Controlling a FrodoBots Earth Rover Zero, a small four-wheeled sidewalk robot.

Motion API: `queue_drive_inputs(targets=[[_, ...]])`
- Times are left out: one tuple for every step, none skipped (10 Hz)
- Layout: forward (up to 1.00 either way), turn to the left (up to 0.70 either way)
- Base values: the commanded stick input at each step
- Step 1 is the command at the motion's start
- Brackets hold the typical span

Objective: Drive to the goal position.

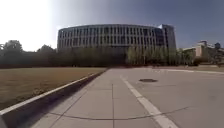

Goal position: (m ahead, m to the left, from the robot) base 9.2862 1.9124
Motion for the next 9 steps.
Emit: queue_drive_inputs(targets=[[0.61, 0.02], [0.55, 0.03], [0.55, 0.04], [0.55, 0.04], [0.54, 0.04], [0.54, 0.04], [0.39, 0.04], [0.34, 0.04], [0.34, 0.04]])
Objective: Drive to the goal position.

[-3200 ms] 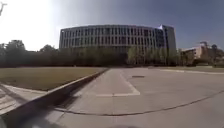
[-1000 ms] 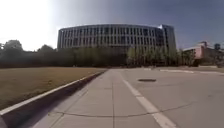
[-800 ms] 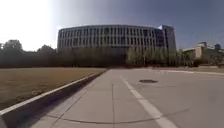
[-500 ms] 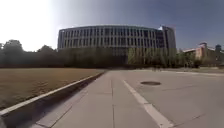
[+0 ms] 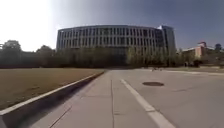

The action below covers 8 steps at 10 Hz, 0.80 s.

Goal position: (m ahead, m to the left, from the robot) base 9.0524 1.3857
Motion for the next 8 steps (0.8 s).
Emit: queue_drive_inputs(targets=[[0.33, 0.04], [0.32, 0.04], [0.32, 0.04], [0.32, 0.04], [0.32, 0.04], [0.33, 0.04], [0.34, 0.04], [0.65, 0.02]])
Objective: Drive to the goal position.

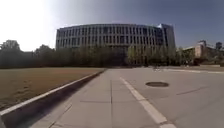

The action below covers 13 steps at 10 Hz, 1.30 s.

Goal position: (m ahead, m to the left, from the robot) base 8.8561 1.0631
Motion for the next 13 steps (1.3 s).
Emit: queue_drive_inputs(targets=[[0.70, 0.02], [0.70, 0.02], [0.70, 0.02], [0.70, 0.02], [0.70, 0.02], [0.70, 0.02], [0.70, 0.02], [0.70, 0.02], [0.70, 0.02], [0.70, 0.02], [0.70, 0.02], [0.70, 0.02], [0.70, 0.03]])
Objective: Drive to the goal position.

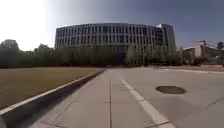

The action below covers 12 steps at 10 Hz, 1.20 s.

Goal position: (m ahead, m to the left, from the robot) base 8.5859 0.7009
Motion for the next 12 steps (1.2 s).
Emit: queue_drive_inputs(targets=[[0.70, 0.03], [0.70, 0.09], [0.70, 0.13], [0.70, 0.10], [0.70, 0.06], [0.70, 0.03], [0.70, 0.03], [0.70, 0.03], [0.70, 0.02], [0.70, 0.02], [0.70, 0.03], [0.70, 0.03]])
